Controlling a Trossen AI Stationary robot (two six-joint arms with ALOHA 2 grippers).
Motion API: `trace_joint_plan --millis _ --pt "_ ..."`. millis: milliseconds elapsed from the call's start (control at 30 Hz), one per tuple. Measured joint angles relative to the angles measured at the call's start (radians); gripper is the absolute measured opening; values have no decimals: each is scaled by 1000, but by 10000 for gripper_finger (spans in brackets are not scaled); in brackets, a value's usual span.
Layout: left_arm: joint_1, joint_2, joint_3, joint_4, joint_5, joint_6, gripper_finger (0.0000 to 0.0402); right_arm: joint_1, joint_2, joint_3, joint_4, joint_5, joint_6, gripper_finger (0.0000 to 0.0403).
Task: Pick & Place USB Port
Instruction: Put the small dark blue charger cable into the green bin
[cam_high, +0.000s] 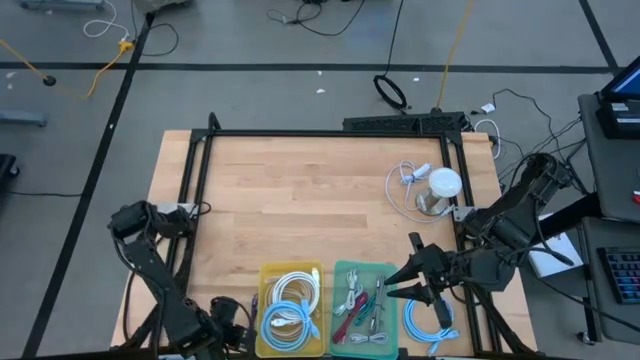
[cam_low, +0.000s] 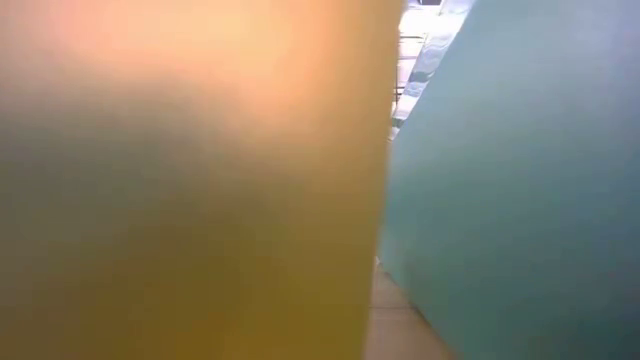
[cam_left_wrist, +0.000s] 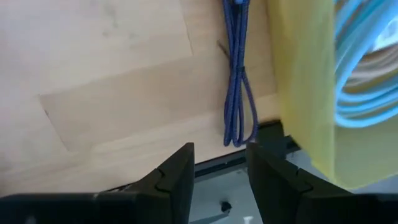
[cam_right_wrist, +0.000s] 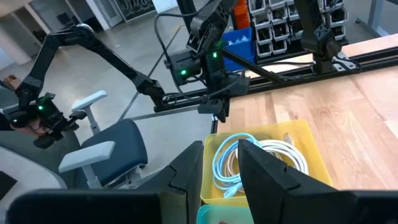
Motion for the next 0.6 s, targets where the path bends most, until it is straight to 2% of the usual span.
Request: trace_joint_plan --millis 367,600 --pt "12 32 0 47 -15 15 145 0 0 0 0 0 0 93" --pt "35 59 0 61 10 62 145 0 0 0 13 0 8 93"
